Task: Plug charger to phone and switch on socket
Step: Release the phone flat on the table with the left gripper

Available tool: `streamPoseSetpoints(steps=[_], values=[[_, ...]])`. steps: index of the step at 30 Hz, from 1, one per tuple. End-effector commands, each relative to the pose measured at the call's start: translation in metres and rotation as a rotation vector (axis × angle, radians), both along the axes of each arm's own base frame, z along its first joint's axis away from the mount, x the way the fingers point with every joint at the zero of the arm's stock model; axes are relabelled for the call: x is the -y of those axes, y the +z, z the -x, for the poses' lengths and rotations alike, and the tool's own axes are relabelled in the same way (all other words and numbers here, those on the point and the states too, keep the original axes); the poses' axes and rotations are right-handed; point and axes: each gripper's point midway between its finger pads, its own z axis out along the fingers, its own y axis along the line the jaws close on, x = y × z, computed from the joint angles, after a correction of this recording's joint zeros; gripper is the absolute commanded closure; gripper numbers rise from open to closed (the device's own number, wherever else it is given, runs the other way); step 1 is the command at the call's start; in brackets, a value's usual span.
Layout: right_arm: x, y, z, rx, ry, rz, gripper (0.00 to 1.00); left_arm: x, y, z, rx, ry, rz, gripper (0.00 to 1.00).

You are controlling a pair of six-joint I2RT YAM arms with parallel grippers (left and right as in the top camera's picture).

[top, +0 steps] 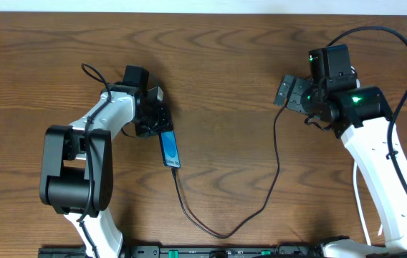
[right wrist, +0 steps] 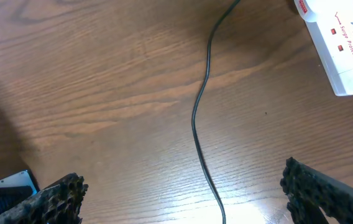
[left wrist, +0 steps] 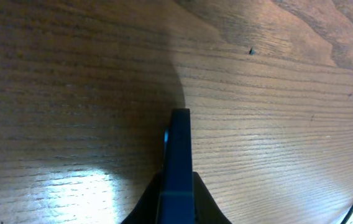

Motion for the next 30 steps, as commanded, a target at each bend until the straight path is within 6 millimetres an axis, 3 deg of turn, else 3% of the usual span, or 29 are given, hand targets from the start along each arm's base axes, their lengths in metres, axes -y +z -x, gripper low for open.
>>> streamPoseSetpoints(steps=[1,5,8,27,30], values=[[0.0023,0.0084,0.0008,0.022,-0.01,-0.009,0.01,-0.0047,-0.0037,0.0,0.011,-0.016,-0.041,0.92],[0.0023,0.0084,0.0008,0.022,-0.01,-0.009,0.01,-0.0047,-0.0037,0.0,0.011,-0.016,-0.041,0.92],[0.0022,0.0083,0.0009,0.022,-0.009,-0.01,0.01,-0.0047,-0.0037,0.0,0.011,-0.016,-0.041,0.85],[0.0022,0.0085,0.0006,0.023,-0.009,-0.01,0.01,-0.005,-0.004,0.0017,0.003,-0.016,-0.042,0.83],[0.0022,0.0084,0.0007,0.022,-0.009,-0.01,0.01,-0.0051,-0.0041,0.0025,0.0,-0.016,-0.042,0.72]])
